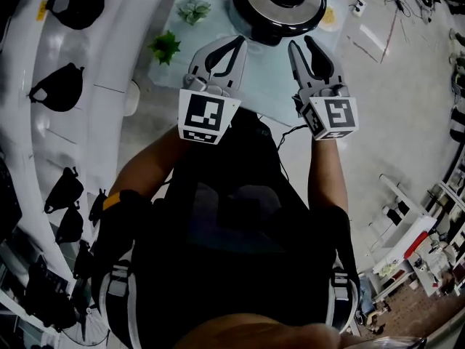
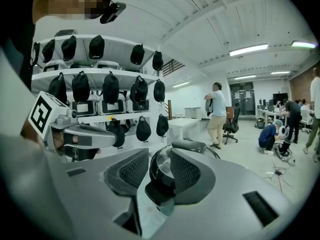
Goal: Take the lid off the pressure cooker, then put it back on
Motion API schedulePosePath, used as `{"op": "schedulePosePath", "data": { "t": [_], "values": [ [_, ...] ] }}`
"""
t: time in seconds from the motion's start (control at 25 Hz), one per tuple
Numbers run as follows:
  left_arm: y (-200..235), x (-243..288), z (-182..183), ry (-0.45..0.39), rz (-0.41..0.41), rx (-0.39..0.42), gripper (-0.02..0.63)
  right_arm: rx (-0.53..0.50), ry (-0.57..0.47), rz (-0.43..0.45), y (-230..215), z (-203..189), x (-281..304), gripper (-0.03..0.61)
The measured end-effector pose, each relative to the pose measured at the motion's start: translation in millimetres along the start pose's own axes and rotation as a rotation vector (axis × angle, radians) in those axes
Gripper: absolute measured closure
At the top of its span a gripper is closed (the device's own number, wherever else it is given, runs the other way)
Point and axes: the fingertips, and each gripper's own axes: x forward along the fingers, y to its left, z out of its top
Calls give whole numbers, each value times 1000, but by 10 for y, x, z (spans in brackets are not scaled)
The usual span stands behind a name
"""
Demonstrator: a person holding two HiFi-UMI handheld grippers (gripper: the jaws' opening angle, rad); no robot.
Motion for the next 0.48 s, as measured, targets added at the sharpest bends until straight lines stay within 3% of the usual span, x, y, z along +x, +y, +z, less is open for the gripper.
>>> {"op": "schedulePosePath", "data": {
  "t": [0.2,0.48],
  "values": [
    [88,201,15,16,36,2,604,-62,6,135,-75,105,224,350],
    [180,495,-37,66,97,-32,604,-161,23,278,-340,225,587,305]
  ]
}}
